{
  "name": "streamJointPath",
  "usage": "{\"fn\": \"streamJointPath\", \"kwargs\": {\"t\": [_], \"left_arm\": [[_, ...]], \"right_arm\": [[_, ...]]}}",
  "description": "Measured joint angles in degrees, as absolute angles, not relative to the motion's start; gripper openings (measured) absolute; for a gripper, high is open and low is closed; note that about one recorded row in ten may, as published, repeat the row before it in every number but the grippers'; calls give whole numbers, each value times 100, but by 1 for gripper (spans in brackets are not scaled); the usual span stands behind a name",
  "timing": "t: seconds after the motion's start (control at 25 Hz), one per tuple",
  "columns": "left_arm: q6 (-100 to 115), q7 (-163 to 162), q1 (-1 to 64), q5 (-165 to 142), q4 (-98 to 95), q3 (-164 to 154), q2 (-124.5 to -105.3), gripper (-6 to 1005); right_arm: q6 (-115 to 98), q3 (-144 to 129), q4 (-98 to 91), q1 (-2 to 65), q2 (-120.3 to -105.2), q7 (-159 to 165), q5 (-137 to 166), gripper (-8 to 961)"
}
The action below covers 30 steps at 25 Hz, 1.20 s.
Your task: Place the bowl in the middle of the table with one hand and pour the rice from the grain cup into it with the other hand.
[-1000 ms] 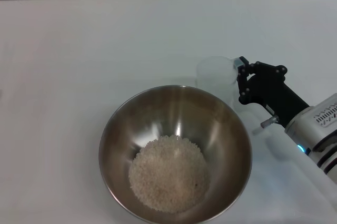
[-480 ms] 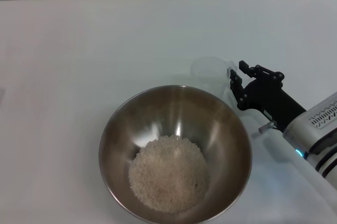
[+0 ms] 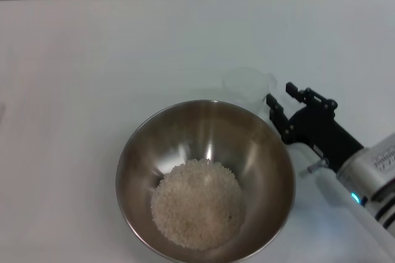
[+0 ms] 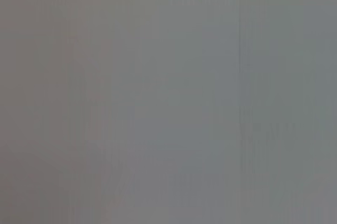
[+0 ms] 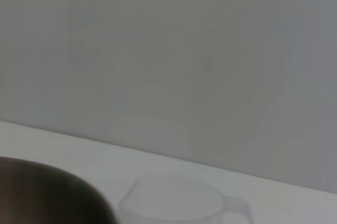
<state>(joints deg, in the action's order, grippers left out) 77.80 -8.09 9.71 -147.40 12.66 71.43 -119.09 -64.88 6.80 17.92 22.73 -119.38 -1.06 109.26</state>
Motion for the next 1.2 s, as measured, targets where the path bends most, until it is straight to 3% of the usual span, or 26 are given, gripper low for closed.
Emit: {"fn": "streamJointPath", "kwargs": {"t": [0.4, 0.64, 0.96, 1.2], "left_arm": [[7801, -809, 963, -14750, 1269, 7097, -11909, 827], [7835, -759, 940, -14768, 1275, 7035, -11909, 827], [7986, -712, 944, -14794, 1275, 6727, -11900, 827], [8056, -444, 933, -14794, 1269, 6573, -11911, 827]], "right_arm": [[-8353, 750, 1922, 1112, -11925, -46, 11052, 477], [-9677, 1296, 1753, 348, -11926, -22, 11012, 738], [-10620, 2351, 1308, -87, -11942, 549, 11006, 771], [-10775, 2470, 1129, -4, -11949, 487, 11004, 770]]}}
